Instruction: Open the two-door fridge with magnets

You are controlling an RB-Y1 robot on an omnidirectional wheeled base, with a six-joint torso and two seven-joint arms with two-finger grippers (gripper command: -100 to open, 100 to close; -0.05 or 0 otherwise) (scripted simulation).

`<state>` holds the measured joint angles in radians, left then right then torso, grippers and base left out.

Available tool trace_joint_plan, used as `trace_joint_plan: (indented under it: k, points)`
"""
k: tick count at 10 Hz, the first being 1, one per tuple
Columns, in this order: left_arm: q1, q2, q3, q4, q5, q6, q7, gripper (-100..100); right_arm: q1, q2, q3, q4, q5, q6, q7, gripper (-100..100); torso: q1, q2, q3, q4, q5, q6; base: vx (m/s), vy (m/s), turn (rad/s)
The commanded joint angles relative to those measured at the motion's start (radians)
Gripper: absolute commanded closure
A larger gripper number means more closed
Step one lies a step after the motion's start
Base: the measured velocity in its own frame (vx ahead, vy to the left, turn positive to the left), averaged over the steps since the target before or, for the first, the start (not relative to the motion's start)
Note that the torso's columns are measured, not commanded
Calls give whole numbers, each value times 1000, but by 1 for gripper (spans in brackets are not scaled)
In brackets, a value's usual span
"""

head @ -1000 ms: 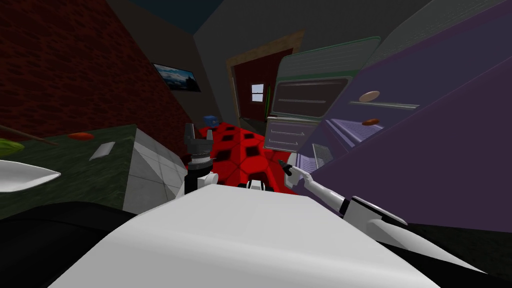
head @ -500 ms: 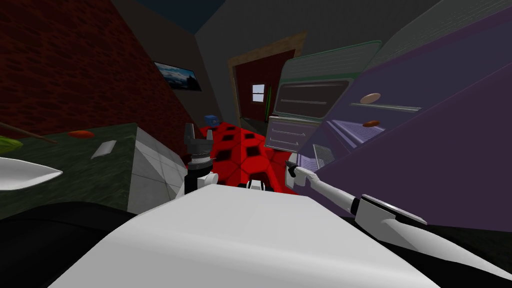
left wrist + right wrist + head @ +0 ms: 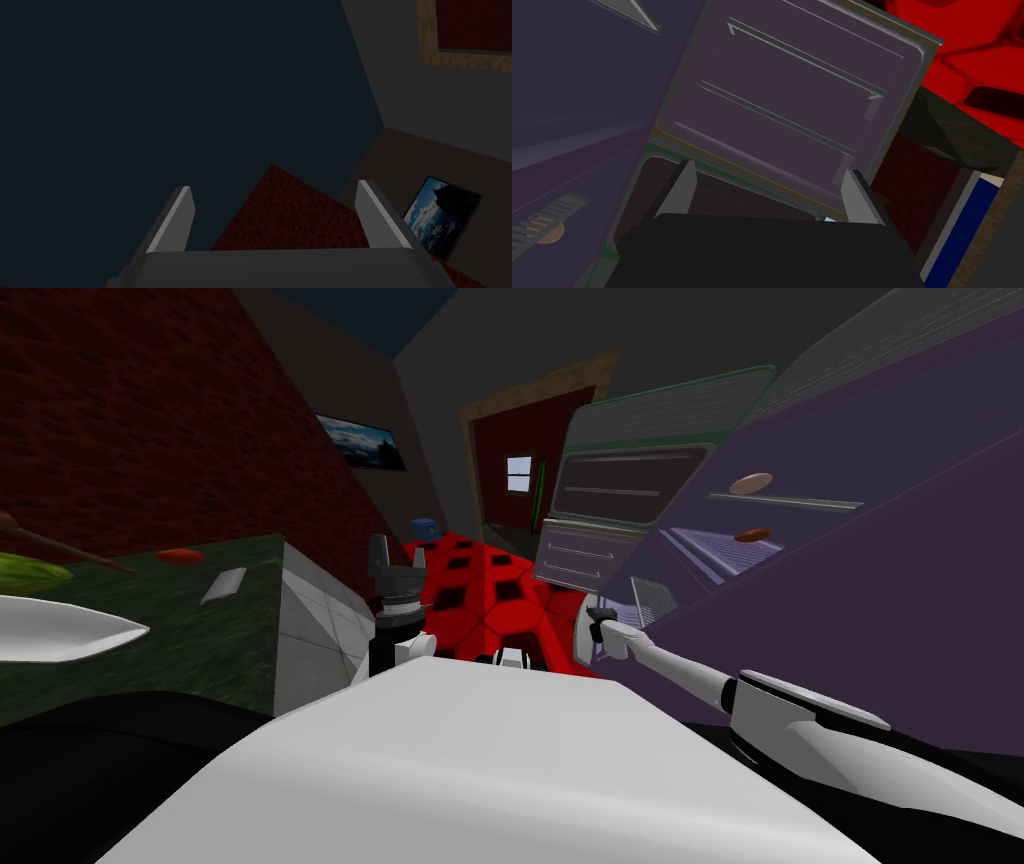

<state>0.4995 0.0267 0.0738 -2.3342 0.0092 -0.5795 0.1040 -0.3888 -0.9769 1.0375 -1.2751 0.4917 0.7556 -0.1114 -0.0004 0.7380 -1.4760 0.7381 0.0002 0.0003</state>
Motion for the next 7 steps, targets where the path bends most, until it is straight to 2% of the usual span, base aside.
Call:
trace_joint_plan:
  k: [1,2,5,6,7]
  points:
    - [0,0,0,0,0,0,0,0,-17,-29,37,5,76,78,80,-100,-4,-1,0,0,-2,0,3,-6,3]
    - [0,0,0,0,0,0,0,0,-17,-29,37,5,102,101,105,-100,-5,-1,0,0,-2,0,2,-17,0]
    - [0,0,0,0,0,0,0,0,-17,-29,37,5,102,101,172,-100,1,0,0,0,0,0,0,-8,1]
    - [0,0,0,0,0,0,0,0,-67,-78,87,57,152,150,210,-100,2,0,0,0,0,0,-29,116,57]
    - [0,0,0,0,0,0,0,0,-94,-104,113,83,160,171,252,-100,7,1,1,0,2,-1,-20,138,34]
